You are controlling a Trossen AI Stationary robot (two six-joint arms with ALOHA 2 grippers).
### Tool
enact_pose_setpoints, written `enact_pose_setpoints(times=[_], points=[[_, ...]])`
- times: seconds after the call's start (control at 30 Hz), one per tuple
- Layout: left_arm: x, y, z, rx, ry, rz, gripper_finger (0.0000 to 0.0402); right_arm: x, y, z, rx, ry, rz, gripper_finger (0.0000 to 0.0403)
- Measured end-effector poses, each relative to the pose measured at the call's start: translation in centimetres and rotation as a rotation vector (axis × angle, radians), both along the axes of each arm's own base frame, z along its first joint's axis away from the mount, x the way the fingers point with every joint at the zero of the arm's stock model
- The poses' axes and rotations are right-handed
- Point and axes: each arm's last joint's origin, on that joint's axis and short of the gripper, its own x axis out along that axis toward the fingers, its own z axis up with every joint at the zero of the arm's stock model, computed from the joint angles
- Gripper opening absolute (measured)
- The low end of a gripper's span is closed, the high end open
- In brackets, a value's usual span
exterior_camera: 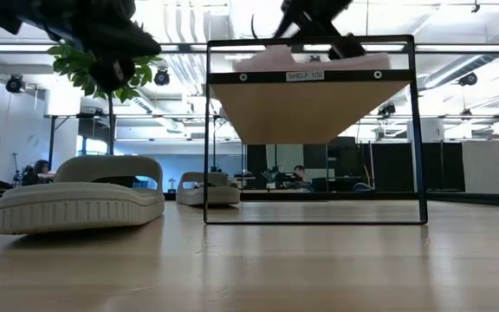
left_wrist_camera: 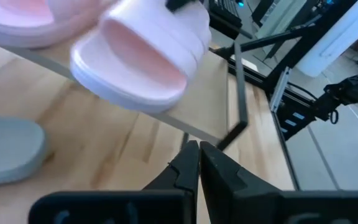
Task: Pick and place slides into the shelf
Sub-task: Put the pink slide on the shelf
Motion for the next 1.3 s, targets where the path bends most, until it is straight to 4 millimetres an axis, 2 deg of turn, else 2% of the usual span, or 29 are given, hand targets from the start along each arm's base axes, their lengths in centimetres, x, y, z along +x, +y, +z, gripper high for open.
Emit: enact_pose_setpoints(times=[0.17,0.37,0.53,0.87,0.97,1.1,1.3], points=[[0.1,1.5,-0.1,0.036,0.009,0.013,0.0000,-0.5,-0.4,-1.0,0.027,0.001,-0.035,0.0013],[0.5,2.7,-0.6,0.020,0.038,-0.022,0.0000,-0.5,-2.6,-1.0,-0.016,-0.008,-0.059,0.0013],[0.7,2.8,-0.9,0.024,0.054,-0.047,0.0000,-0.5,-3.7,-1.5,-0.027,0.015,-0.041,0.0013],[0.8,2.7,-0.8,0.014,0.047,-0.076,0.0000,-0.6,-3.7,-1.6,-0.038,0.025,-0.017,0.0018],[0.9,2.7,-0.8,0.012,0.044,-0.082,0.0000,-0.6,-3.7,-1.6,-0.037,0.030,-0.015,0.0045],[1.2,2.7,-0.8,0.010,0.034,-0.088,0.0000,-0.7,-3.7,-1.5,-0.034,0.051,-0.014,0.0099],[1.5,2.7,-0.6,0.009,0.022,-0.088,0.0000,-1.7,-3.6,0.2,-0.056,0.123,0.017,0.0161]])
